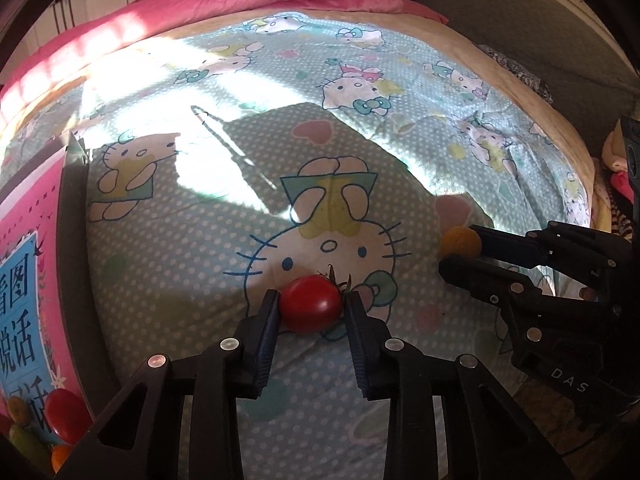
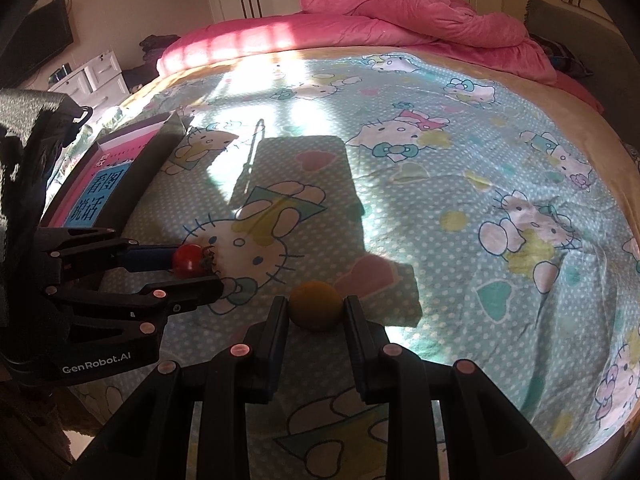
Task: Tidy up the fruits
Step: 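Lift the tomato and small fruit and carry them toward the tray, then lower the tomato and small fruit into the tray among the fruits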
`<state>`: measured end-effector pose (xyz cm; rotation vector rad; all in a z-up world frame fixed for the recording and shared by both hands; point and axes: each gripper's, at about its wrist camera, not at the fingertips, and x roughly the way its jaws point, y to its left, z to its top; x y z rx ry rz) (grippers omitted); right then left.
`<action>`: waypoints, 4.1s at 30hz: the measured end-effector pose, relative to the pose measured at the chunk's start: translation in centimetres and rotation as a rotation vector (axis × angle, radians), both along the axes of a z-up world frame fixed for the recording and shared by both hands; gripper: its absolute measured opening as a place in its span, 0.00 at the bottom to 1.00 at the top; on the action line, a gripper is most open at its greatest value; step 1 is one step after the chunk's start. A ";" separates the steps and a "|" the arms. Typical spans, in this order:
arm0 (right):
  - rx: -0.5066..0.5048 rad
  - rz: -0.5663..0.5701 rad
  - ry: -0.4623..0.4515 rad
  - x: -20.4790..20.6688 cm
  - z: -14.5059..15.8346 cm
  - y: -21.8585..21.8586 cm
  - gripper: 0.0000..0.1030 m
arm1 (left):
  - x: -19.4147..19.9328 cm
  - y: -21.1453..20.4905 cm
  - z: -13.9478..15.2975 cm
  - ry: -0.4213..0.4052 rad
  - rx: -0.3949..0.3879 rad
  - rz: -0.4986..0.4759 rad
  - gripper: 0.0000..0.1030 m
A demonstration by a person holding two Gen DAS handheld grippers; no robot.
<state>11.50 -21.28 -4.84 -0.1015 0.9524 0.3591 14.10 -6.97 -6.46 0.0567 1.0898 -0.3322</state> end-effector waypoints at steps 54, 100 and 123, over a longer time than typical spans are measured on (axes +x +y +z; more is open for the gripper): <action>0.098 0.082 -0.136 -2.0 5.1 3.2 0.28 | -5.8 6.7 8.1 -0.127 -0.054 0.170 0.30; 0.149 0.387 -0.221 -6.2 7.8 16.2 0.28 | -12.5 22.7 12.2 -0.217 -0.007 0.531 0.30; 0.128 0.485 -0.196 -7.2 6.3 19.3 0.28 | -11.4 25.4 8.5 -0.160 0.007 0.573 0.30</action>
